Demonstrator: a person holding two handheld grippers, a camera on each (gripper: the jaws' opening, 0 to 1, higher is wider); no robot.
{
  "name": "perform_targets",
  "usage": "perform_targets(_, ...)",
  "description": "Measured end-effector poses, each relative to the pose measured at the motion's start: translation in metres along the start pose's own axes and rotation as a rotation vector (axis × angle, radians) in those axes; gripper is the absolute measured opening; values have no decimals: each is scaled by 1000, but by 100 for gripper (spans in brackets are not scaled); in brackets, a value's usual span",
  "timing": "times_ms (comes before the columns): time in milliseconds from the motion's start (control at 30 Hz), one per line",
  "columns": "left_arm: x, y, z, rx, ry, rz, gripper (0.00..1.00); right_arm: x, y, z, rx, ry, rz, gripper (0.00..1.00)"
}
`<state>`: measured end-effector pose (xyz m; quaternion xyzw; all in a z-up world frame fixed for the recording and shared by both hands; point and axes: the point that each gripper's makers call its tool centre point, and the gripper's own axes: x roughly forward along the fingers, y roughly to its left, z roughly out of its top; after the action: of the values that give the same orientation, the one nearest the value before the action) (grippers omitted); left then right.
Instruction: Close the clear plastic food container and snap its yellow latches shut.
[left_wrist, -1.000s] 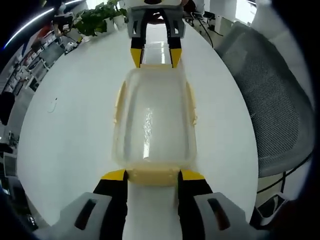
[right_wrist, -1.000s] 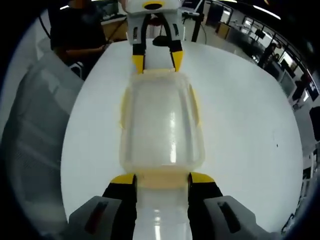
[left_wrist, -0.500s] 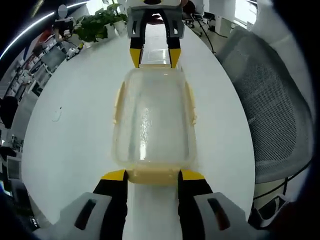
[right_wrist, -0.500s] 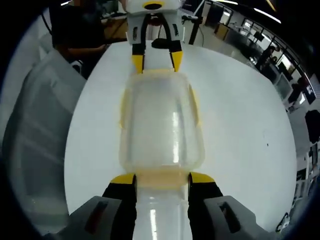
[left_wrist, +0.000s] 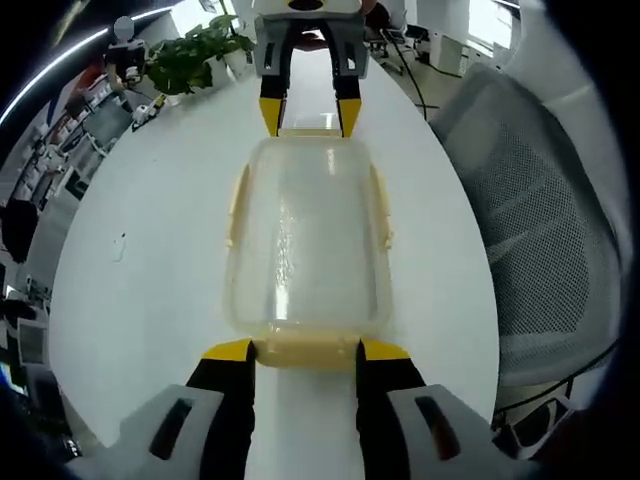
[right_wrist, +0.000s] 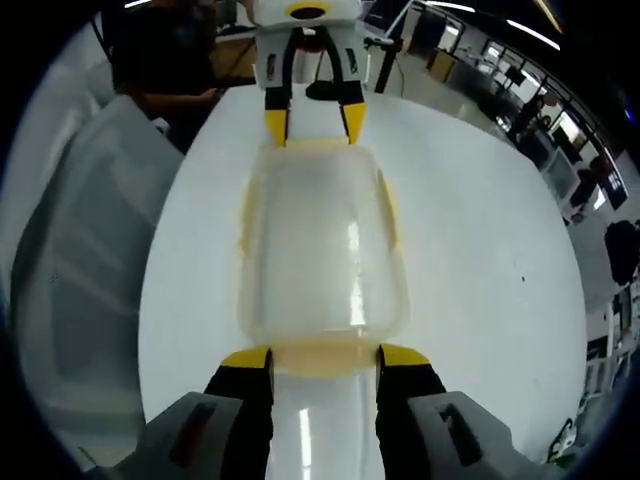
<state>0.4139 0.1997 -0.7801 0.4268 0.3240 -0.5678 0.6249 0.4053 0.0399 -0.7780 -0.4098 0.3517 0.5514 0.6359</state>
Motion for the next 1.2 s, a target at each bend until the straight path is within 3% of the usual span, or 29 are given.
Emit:
perform_targets(433, -1, -10, 21, -21, -2, 15, 38, -16, 5, -14, -26, 7, 1, 38)
perform_targets(1200, 16, -16, 55, -50, -3, -3, 38, -27, 6, -50, -35, 5, 26, 38)
